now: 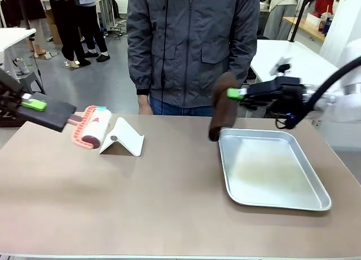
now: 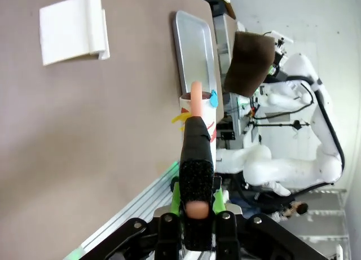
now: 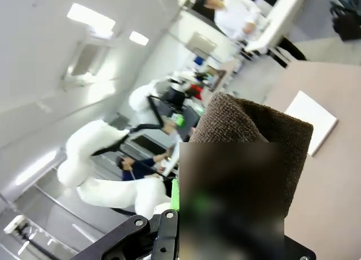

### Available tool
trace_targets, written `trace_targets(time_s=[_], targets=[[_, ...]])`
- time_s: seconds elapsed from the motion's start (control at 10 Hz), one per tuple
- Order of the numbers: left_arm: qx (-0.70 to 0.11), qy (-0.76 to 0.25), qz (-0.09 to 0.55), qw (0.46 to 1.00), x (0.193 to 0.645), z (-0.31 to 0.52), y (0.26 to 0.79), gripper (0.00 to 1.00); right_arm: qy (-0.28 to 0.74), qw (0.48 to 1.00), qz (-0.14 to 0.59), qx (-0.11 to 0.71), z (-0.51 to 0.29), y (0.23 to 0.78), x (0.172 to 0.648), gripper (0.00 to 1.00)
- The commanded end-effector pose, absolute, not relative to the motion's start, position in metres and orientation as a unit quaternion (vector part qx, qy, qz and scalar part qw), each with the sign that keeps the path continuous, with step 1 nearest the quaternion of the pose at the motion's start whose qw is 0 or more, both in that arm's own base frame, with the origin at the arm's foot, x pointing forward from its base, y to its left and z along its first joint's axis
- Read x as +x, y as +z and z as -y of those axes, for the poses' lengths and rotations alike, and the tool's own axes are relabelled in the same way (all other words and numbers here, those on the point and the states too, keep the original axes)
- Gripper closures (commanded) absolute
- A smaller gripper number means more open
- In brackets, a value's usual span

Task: Clean the surface of the table.
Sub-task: Return the Lint Roller and towel to their original positions.

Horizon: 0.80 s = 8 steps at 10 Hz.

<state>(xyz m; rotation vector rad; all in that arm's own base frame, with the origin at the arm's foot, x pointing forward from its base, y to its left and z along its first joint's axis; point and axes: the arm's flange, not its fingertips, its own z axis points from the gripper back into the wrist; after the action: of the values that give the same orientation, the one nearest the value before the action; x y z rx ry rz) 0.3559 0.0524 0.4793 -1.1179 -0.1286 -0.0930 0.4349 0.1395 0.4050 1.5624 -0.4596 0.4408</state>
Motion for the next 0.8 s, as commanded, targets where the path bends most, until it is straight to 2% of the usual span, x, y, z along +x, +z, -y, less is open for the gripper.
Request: trace_targets(time_s=[0.0, 0.3, 0.4, 0.5, 0.7], targets=[[-0.501, -0.006, 0.108, 0.859, 0.362, -0.021, 0.478, 0.78, 0.179, 0.695, 0.191, 0.67, -0.171, 0.392, 0.455, 0.91], [-0.466, -0.007, 0.137, 0.874, 0.385, 0.01, 0.457, 0.78, 0.194, 0.696, 0.14, 0.677, -0.191, 0.374, 0.459, 0.91], [-0.49, -0.012, 0.124, 0.863, 0.385, 0.002, 0.457, 0.78, 0.18, 0.692, 0.137, 0.685, -0.181, 0.375, 0.46, 0.91], [-0.462, -0.014, 0.125, 0.878, 0.38, 0.001, 0.465, 0.78, 0.196, 0.702, 0.162, 0.665, -0.193, 0.367, 0.45, 0.91], [-0.462, -0.014, 0.125, 0.878, 0.38, 0.001, 0.465, 0.78, 0.196, 0.702, 0.162, 0.665, -0.193, 0.367, 0.45, 0.91]])
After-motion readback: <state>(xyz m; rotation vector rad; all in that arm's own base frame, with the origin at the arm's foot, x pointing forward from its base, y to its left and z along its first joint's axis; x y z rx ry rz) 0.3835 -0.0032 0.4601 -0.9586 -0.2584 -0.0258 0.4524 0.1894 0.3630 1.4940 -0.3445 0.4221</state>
